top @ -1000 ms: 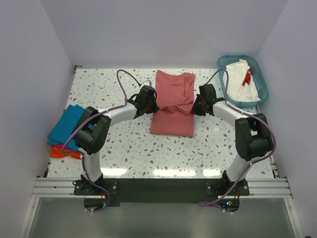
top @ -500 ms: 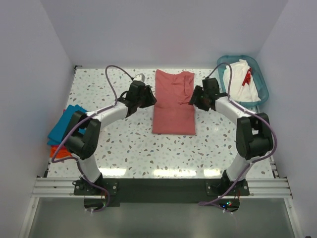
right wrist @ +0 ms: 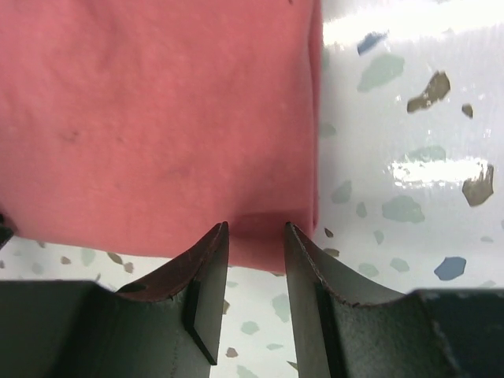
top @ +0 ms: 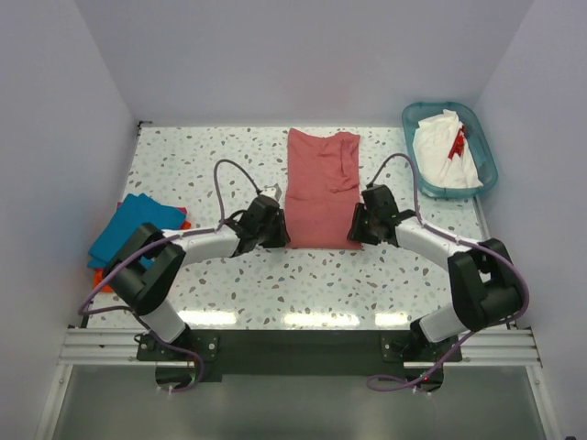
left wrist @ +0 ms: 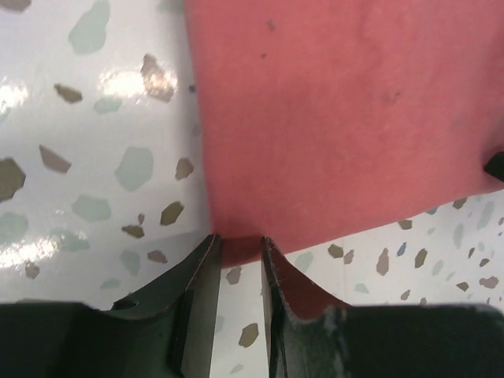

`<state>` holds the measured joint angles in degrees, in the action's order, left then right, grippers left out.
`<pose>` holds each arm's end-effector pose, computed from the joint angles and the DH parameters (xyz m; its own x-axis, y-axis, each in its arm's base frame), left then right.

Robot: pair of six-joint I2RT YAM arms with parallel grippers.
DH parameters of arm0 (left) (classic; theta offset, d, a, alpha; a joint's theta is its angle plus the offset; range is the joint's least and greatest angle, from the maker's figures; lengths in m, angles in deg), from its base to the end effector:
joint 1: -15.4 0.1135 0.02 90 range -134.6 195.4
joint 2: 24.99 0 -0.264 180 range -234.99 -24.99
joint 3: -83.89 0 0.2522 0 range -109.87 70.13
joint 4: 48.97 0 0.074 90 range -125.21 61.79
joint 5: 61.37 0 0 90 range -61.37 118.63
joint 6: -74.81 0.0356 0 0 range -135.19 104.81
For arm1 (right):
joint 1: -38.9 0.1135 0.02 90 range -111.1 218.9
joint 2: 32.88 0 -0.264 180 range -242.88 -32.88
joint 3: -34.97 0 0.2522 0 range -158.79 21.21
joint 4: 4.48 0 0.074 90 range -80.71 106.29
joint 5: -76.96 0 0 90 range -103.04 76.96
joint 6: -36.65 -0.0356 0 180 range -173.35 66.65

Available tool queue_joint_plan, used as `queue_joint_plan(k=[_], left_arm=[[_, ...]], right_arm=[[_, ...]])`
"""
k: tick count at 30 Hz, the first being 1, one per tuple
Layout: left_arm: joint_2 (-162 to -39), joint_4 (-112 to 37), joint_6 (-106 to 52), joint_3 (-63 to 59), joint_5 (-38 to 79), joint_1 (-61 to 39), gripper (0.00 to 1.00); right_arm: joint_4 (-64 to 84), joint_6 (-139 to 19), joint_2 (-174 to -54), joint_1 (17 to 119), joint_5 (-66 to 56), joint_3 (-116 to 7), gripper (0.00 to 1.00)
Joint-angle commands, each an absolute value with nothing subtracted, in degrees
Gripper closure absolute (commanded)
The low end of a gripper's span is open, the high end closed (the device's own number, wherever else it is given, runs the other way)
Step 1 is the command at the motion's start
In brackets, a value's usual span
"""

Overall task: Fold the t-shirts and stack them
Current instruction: Fold the tshirt

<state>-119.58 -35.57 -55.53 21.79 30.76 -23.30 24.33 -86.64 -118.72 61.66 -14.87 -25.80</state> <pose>0.2585 -0.2054 0.1625 -0.8185 -0.1731 -0.5478 0.0981 0.8974 -0.4302 0.2714 0.1126 0.1814 -0.8254 0.2486 -0.5069 0.1001 0.9480 0.3020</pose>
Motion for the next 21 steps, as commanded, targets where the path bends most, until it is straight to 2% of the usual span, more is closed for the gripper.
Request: queue_joint_plan(k=[1, 4, 6, 8, 11, 14, 21], left_arm=[[-116.3, -39.9, -57.0, 24.2, 30.4, -23.5, 0.68], [-115.5, -40.0, -57.6, 25.7, 30.5, -23.5, 0.62], [-115.3, -39.9, -58.2, 26.0, 30.5, -23.5, 0.54], [-115.0, -39.7, -58.5, 26.3, 30.6, -23.5, 0.47], [-115.2, -39.9, -59.4, 26.6, 30.4, -23.5, 0.42], [-116.2, -41.2, -60.5, 27.1, 29.2, -23.5, 0.40], [-118.9, -42.9, -62.6, 28.0, 29.2, -23.5, 0.43]], right_arm=[[21.9, -87.2, -115.7, 61.7, -15.6, -23.6, 0.62], [22.7, -87.0, -115.4, 61.7, -16.0, -22.6, 0.61], [22.8, -87.1, -115.1, 61.7, -16.0, -21.8, 0.59], [22.9, -87.4, -114.7, 61.8, -16.1, -21.3, 0.53], [23.3, -87.5, -114.2, 61.7, -16.2, -21.0, 0.46], [23.3, -87.8, -114.3, 61.7, -15.8, -20.5, 0.43], [20.7, -89.6, -116.2, 61.7, -13.4, -19.1, 0.43]])
